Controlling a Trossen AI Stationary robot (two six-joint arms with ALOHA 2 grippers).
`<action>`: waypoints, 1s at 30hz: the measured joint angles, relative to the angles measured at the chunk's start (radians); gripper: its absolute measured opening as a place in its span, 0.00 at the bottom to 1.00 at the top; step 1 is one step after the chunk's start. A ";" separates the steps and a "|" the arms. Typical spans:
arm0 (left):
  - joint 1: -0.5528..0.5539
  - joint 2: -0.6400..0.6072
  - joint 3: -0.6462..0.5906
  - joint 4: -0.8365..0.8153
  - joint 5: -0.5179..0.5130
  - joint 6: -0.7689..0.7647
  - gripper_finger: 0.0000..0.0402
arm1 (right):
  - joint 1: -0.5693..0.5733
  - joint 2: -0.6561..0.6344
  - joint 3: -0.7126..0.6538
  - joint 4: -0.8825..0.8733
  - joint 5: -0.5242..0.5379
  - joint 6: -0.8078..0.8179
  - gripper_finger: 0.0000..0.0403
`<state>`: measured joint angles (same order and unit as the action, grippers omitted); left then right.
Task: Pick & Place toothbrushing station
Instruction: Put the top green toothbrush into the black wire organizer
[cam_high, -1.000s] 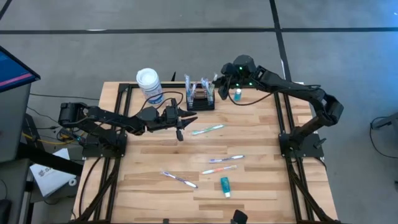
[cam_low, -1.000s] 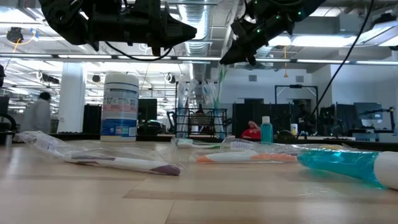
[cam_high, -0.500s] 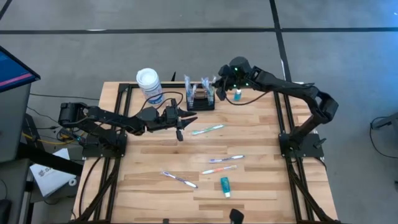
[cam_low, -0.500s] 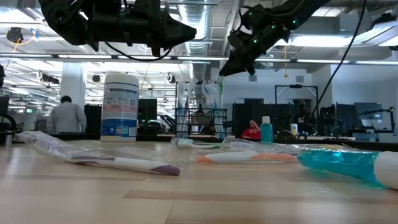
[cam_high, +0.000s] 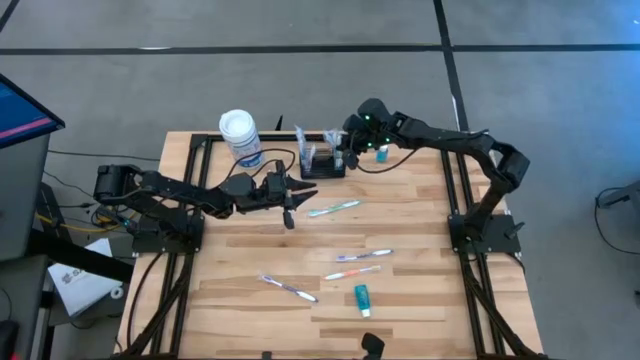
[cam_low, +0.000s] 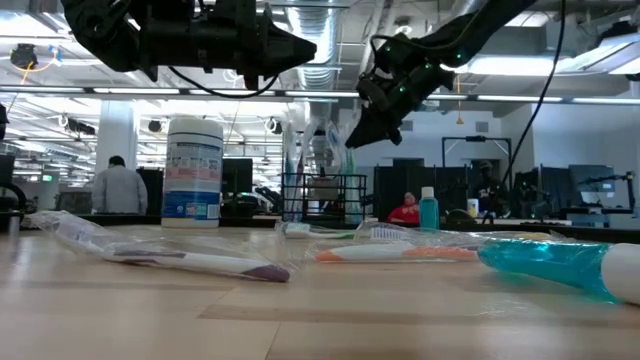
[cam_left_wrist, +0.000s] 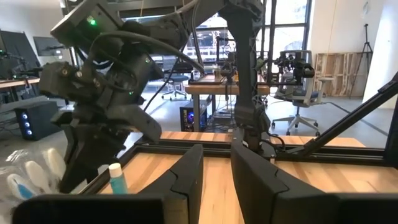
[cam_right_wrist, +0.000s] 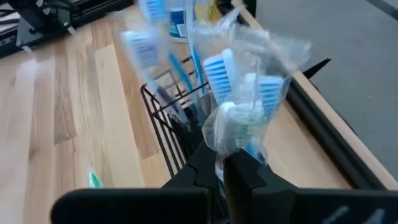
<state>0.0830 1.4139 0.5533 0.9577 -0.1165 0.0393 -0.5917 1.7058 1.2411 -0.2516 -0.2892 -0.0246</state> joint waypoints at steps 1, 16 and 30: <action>0.000 0.000 0.000 0.000 0.000 0.000 0.19 | -0.002 0.005 0.000 -0.001 0.000 -0.002 0.01; 0.001 0.000 0.000 0.000 -0.001 0.000 0.19 | -0.025 0.017 0.000 0.002 -0.001 -0.004 0.10; 0.001 0.000 0.000 0.000 -0.004 0.001 0.19 | -0.029 0.012 0.000 -0.003 -0.002 -0.002 0.11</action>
<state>0.0837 1.4139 0.5533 0.9581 -0.1204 0.0399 -0.6211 1.7175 1.2411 -0.2544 -0.2909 -0.0268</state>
